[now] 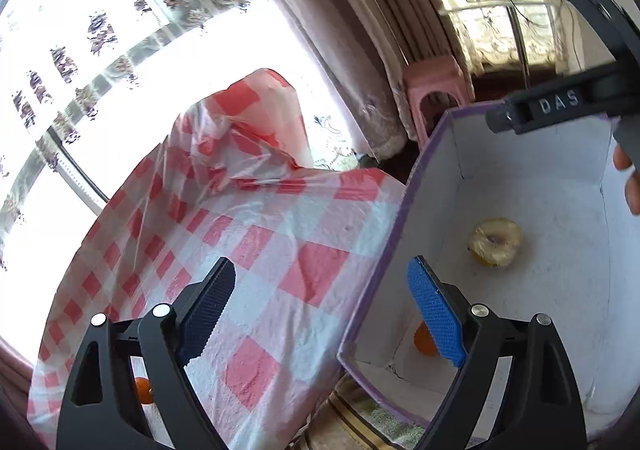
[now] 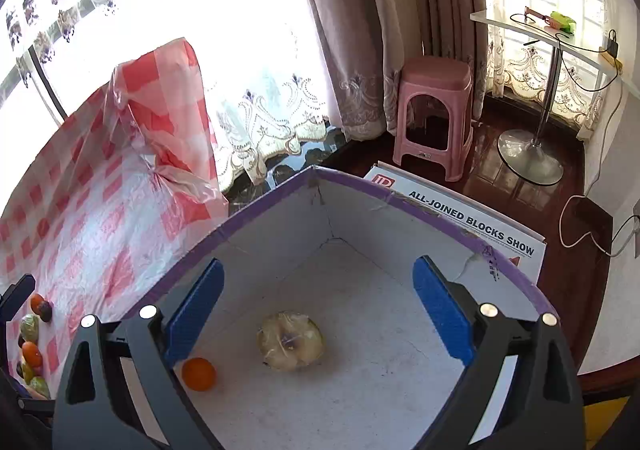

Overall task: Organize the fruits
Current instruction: 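Move both tools back over the tablecloth toward the remaining fruit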

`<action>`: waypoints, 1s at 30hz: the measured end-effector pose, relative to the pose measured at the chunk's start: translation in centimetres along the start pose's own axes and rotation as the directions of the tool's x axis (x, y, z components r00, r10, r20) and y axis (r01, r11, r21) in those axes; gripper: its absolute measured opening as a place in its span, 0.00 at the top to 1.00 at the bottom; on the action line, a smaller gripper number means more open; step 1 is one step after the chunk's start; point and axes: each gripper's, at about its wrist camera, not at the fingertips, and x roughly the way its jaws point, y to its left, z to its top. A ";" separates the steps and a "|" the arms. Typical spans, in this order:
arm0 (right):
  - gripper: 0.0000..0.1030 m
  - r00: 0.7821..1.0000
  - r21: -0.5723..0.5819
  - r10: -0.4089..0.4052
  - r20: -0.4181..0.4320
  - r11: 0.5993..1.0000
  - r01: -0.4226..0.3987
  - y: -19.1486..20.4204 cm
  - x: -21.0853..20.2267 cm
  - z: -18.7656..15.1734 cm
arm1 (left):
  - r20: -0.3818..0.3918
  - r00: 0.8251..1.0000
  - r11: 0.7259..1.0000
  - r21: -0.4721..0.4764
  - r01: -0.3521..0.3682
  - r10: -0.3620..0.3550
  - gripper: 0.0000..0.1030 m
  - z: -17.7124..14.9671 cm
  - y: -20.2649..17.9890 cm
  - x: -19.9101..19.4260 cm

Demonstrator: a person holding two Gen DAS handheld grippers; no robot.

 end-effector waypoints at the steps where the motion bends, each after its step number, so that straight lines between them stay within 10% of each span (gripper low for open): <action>1: 0.07 0.999 0.000 -0.002 0.032 1.000 0.002 0.5 -0.9 -0.2 | 0.017 1.000 0.999 -0.048 0.006 -0.005 0.18 -0.1 1.1 -0.8; 13: 0.07 0.962 -0.217 0.141 0.233 0.972 -0.090 13.7 -8.9 -3.0 | 0.096 0.989 0.947 -0.312 -0.075 0.110 0.14 -4.9 10.7 -8.9; 21: 0.07 0.935 -0.353 0.348 0.069 0.885 -0.303 23.4 -9.3 -7.1 | 0.072 0.984 0.874 -0.473 -0.110 0.162 0.14 -10.9 17.0 -12.2; 30: 0.07 0.898 -0.463 0.426 -0.113 0.777 -0.427 33.2 -8.5 -13.8 | -0.044 0.950 0.719 -0.643 -0.263 0.309 0.14 -19.8 24.8 -15.5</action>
